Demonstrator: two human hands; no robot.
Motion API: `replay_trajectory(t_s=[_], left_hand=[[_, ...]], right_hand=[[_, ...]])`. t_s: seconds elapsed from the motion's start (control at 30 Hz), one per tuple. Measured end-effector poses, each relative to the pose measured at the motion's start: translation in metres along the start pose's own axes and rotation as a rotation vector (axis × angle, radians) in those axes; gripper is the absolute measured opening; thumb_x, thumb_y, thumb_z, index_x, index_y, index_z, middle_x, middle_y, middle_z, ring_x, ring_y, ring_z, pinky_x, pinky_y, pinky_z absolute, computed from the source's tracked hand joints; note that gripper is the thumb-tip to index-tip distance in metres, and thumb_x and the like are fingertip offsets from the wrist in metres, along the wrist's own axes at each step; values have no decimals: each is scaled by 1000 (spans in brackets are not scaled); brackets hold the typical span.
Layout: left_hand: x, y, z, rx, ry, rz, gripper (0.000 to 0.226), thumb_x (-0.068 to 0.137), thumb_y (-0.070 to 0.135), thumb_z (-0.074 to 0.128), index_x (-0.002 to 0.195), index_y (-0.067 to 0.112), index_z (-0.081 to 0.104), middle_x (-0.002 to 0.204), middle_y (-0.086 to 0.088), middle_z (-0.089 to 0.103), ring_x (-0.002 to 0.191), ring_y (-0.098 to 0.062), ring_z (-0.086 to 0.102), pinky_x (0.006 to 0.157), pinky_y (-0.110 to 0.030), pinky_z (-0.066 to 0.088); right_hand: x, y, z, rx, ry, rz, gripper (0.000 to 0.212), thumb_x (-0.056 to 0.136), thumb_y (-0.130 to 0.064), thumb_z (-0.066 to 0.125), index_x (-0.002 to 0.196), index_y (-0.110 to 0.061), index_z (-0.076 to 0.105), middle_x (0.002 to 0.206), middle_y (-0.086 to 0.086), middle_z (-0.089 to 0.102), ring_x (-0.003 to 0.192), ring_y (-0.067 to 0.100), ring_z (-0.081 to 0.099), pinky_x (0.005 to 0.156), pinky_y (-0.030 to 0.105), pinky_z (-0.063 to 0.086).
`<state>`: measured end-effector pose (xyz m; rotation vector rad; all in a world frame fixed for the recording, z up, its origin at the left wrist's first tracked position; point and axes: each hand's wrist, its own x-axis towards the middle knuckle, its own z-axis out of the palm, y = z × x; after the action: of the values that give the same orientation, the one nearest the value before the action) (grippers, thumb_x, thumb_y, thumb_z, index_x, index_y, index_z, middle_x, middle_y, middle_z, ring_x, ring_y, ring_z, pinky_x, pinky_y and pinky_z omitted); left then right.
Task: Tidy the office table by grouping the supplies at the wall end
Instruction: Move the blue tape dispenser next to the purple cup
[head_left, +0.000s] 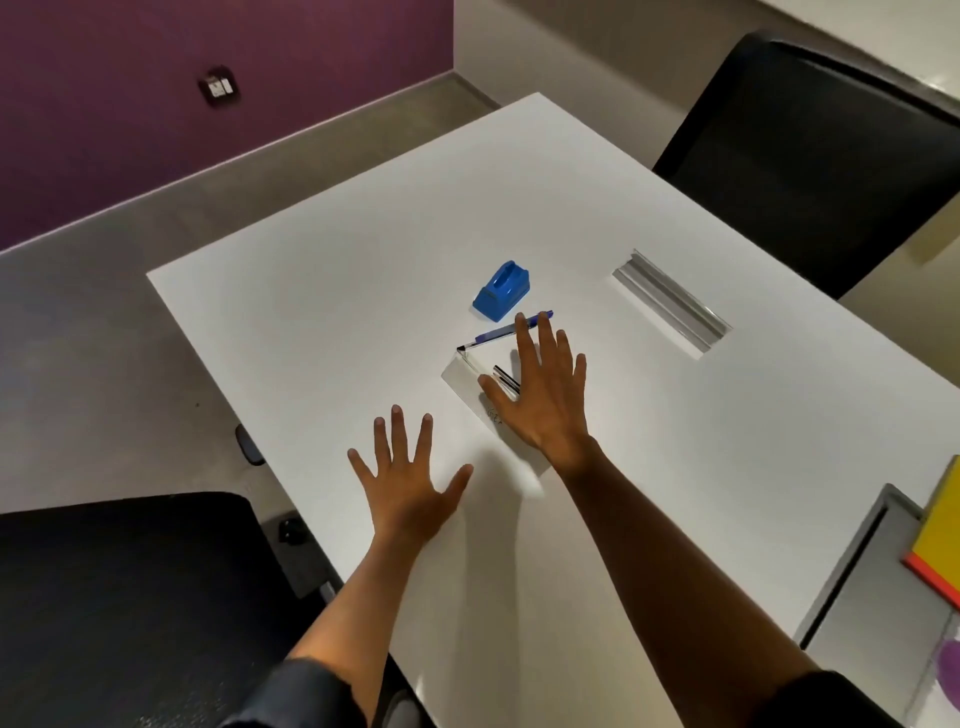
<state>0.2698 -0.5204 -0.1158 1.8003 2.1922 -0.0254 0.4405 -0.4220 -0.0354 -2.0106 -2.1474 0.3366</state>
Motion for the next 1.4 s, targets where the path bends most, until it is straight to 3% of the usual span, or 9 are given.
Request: replay_trajectory(t_s=[0.4, 0.63, 0.83, 0.97, 1.03, 1.13, 1.27, 1.4], left_hand=[[5, 8, 1, 39, 68, -14, 89, 79, 83, 20, 152, 31, 16, 162, -7, -4, 148, -32, -5, 112, -67, 6], [9, 8, 1, 80, 10, -43, 91, 79, 83, 20, 153, 30, 9, 161, -7, -11, 148, -31, -7, 112, -66, 8], [9, 9, -1, 61, 0, -43, 93, 78, 84, 22, 153, 30, 11, 162, -7, -7, 149, -31, -4, 112, -66, 10], [11, 10, -2, 72, -15, -56, 93, 78, 85, 19, 153, 30, 10, 161, -7, -8, 149, -31, -6, 112, -65, 8], [11, 10, -1, 70, -23, -58, 94, 77, 85, 19, 153, 30, 9, 161, -7, -9, 149, -31, -6, 112, -65, 8], [10, 10, -1, 71, -23, -59, 94, 77, 85, 20, 153, 30, 9, 161, -7, -8, 149, -31, -5, 112, -65, 9], [11, 10, -2, 67, -16, -59, 94, 77, 85, 21, 153, 30, 10, 161, -8, -7, 149, -31, -5, 112, -65, 8], [11, 9, -1, 63, -13, -57, 95, 77, 85, 20, 153, 29, 11, 162, -8, -7, 149, -30, -5, 112, -65, 8]], right_hand=[[97, 16, 22, 85, -22, 12, 93, 83, -67, 50, 152, -27, 4, 162, 5, 2, 148, 27, 11, 117, 51, 13], [142, 20, 43, 105, -19, 1, 100, 74, -61, 66, 151, -24, 14, 158, 10, 16, 127, 32, 45, 105, 45, 37], [159, 4, 52, 47, -6, 16, 77, 80, -66, 55, 146, -41, 25, 159, 9, 8, 112, 38, 50, 93, 48, 40], [168, -5, 63, 2, -25, 68, 54, 83, -67, 47, 128, -38, 53, 161, 7, 4, 117, 40, 45, 97, 48, 35], [168, -7, 68, 22, 7, 95, 44, 84, -62, 50, 112, -31, 63, 159, 7, 11, 112, 40, 46, 94, 47, 37], [169, -8, 69, 8, 74, 96, 34, 87, -51, 55, 100, -20, 62, 150, 10, 28, 96, 38, 50, 83, 43, 43], [171, -3, 74, -45, 76, 80, 19, 89, -19, 62, 107, -16, 57, 148, 12, 30, 87, 31, 46, 67, 34, 43], [174, -2, 77, 65, 86, 135, 34, 83, 0, 59, 112, -17, 54, 152, 13, 23, 94, 40, 52, 73, 43, 53]])
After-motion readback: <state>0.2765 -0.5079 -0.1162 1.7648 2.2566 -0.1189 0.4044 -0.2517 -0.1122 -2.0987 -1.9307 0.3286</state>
